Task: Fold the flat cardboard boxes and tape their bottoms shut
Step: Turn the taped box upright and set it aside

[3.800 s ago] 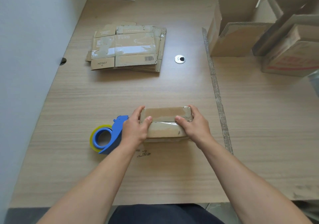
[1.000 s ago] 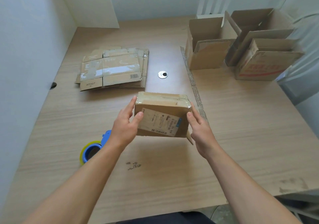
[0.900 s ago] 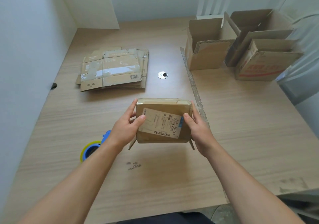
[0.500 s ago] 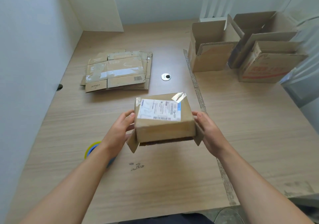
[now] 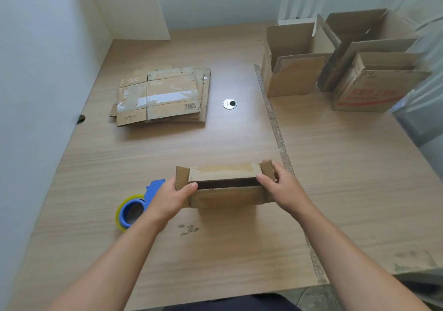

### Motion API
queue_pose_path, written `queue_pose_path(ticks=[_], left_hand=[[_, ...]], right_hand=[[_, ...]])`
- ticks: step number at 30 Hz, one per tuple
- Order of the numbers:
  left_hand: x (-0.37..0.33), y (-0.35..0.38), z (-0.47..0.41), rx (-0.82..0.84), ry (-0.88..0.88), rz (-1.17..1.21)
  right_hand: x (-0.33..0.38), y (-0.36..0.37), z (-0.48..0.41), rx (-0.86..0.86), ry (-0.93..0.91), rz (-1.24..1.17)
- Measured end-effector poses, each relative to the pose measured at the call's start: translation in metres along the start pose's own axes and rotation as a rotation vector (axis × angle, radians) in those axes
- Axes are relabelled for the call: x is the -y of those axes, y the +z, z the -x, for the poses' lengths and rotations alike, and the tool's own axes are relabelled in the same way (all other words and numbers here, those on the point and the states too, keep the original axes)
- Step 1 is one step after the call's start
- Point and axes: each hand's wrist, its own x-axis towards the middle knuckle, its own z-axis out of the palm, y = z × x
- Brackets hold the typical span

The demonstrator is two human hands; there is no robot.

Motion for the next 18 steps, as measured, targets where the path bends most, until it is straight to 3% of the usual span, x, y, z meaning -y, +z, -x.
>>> queue_pose_path(ticks=[4, 9, 13, 18], left_hand=[[-0.004, 0.0, -0.005, -0.089, 0.0, -0.035], [-0.004, -0.003, -0.005, -0.047, 0.049, -0.068], [-0.001, -0.005, 0.001, -0.034, 0.252, -0.365], [-0.006, -0.004, 0.009, -0.144, 0.668, -0.834]], right_hand=[[0.012, -0.004, -0.012, -0.04, -0.124, 0.345], [0.027, -0.012, -0.039, 0.118, -0.309, 0.637], [0.037, -0.009, -0.051, -0.048, -0.228, 0.589], [0.038, 0.007, -0.061, -0.111, -0.095, 0.525]])
